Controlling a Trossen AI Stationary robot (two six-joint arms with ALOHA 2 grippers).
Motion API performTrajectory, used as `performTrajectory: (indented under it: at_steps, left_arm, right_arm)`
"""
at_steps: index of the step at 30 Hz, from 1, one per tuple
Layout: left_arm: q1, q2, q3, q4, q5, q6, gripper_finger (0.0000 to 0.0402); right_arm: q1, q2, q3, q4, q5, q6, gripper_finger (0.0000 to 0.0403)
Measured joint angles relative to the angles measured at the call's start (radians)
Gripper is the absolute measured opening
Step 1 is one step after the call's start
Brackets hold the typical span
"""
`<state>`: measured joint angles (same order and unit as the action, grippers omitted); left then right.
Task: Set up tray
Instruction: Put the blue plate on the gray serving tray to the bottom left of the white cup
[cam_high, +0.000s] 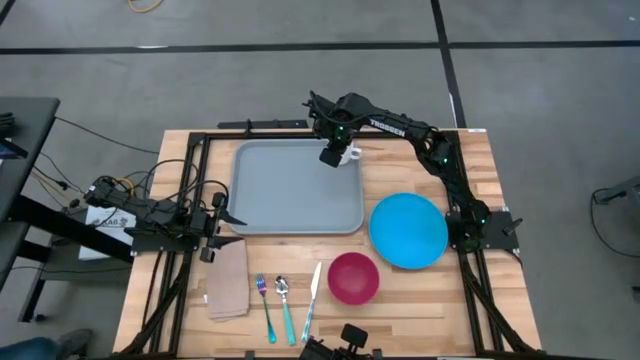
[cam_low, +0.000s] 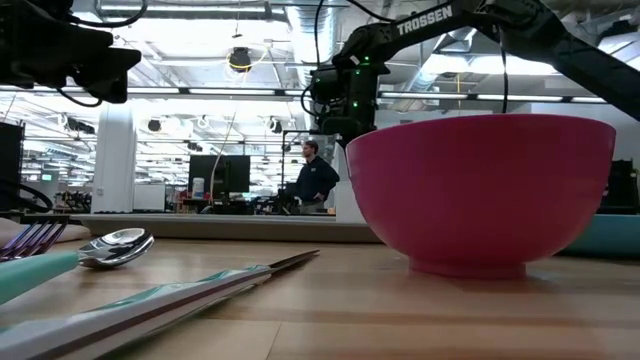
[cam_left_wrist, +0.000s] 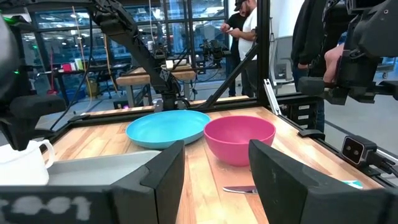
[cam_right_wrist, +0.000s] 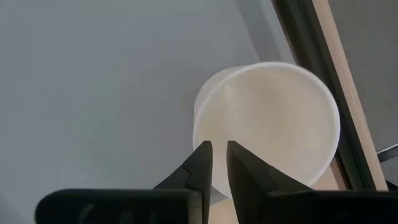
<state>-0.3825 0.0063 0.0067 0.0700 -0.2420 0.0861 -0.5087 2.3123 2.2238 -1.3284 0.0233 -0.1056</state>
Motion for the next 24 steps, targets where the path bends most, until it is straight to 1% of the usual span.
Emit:
performTrajectory:
  at_steps: [2, 6, 8, 11, 12, 15, 19, 24]
  left_arm:
    - [0.000, 0.000, 0.000, 0.000, 0.000, 0.003, 0.0169]
    - [0.000, 0.000, 0.000, 0.000, 0.000, 0.000, 0.0169]
    - [0.000, 0.000, 0.000, 0.000, 0.000, 0.002, 0.0169]
    - [0.000, 0.000, 0.000, 0.000, 0.000, 0.002, 0.0169]
    - [0.000, 0.000, 0.000, 0.000, 0.000, 0.000, 0.0169]
    - [0.000, 0.000, 0.000, 0.000, 0.000, 0.003, 0.0169]
    - [0.000, 0.000, 0.000, 0.000, 0.000, 0.000, 0.0169]
    - [0.000, 0.000, 0.000, 0.000, 0.000, 0.003, 0.0169]
  right_arm:
    - [0.000, 0.000, 0.000, -0.014, -0.011, 0.008, 0.0043]
    - [-0.002, 0.000, 0.028, -0.064, -0.096, 0.032, 0.0045]
    - [-0.004, 0.000, 0.065, -0.076, -0.127, 0.051, 0.0045]
    - [-0.005, -0.014, 0.134, -0.070, -0.143, 0.065, 0.0043]
    - [-0.004, -0.043, 0.123, -0.040, -0.151, 0.080, 0.0043]
    - [0.002, -0.136, 0.107, -0.030, -0.180, 0.109, 0.0043]
    - [0.034, -0.253, 0.106, -0.091, -0.176, 0.122, 0.0043]
    - [0.097, -0.394, 0.106, -0.195, -0.174, 0.199, 0.0043]
